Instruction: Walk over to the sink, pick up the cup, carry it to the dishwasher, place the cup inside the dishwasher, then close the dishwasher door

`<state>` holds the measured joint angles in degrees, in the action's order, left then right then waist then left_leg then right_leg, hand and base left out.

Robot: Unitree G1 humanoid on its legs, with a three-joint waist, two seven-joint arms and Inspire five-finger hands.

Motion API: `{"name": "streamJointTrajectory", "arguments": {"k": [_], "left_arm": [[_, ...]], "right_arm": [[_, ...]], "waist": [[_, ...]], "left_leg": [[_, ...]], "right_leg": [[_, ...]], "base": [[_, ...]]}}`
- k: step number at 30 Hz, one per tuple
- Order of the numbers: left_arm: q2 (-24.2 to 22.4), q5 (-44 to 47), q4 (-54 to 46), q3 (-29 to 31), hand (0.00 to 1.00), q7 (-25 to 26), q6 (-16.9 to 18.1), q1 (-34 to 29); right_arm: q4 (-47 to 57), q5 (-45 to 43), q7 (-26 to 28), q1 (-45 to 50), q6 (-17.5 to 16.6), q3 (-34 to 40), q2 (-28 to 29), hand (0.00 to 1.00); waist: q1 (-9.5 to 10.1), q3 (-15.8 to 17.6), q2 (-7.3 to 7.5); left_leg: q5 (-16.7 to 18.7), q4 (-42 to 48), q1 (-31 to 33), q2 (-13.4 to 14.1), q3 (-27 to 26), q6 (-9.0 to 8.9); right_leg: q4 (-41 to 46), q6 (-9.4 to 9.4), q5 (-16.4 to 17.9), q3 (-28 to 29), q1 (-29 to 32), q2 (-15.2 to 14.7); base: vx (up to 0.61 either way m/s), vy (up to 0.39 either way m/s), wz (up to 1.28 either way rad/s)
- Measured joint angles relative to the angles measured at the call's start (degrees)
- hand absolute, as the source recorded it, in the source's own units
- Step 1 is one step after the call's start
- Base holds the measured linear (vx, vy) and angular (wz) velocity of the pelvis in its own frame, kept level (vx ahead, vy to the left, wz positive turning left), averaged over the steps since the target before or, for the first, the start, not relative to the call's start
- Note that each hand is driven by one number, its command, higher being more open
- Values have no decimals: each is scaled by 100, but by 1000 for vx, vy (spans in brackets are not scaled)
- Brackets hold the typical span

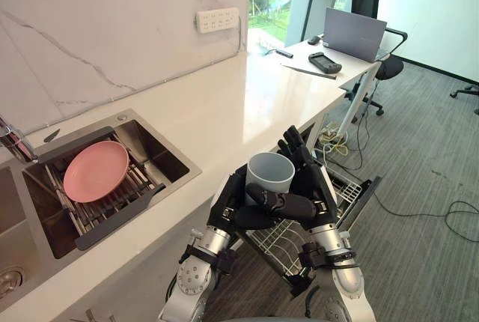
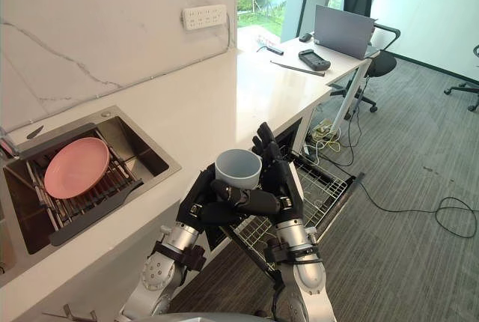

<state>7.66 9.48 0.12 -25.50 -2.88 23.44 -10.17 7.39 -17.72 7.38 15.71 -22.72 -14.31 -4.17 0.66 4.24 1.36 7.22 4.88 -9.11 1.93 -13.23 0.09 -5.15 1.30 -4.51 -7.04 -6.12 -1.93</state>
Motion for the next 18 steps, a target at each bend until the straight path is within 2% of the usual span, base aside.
{"name": "streamJointTrajectory", "arguments": {"k": [9, 10, 18], "left_arm": [[27, -41, 0, 0, 0, 11, 2, -6], [38, -48, 0, 1, 0, 12, 2, -7], [120, -49, -1, 1, 0, 11, 2, -43]], "right_arm": [[-9, -5, 1, 0, 37, -13, -25, 100], [-9, -5, 4, -1, 65, -14, -44, 0], [-39, -13, 14, -2, 128, -3, -118, 0]], "waist": [[-1, -20, 22], [-2, -31, 39], [-5, -80, 83]], "left_leg": [[-1, 1, -8, -4, 67, 1], [-1, 1, -8, -4, 96, 1], [0, 0, -6, -3, 160, 0]], "right_leg": [[-1, -1, -1, -56, -33, -6], [-1, -1, -1, -77, -43, -5], [-1, 5, 7, -133, -63, -6]], "base": [[0, 0, 2], [0, 0, 7], [-3, 1, 3]]}}
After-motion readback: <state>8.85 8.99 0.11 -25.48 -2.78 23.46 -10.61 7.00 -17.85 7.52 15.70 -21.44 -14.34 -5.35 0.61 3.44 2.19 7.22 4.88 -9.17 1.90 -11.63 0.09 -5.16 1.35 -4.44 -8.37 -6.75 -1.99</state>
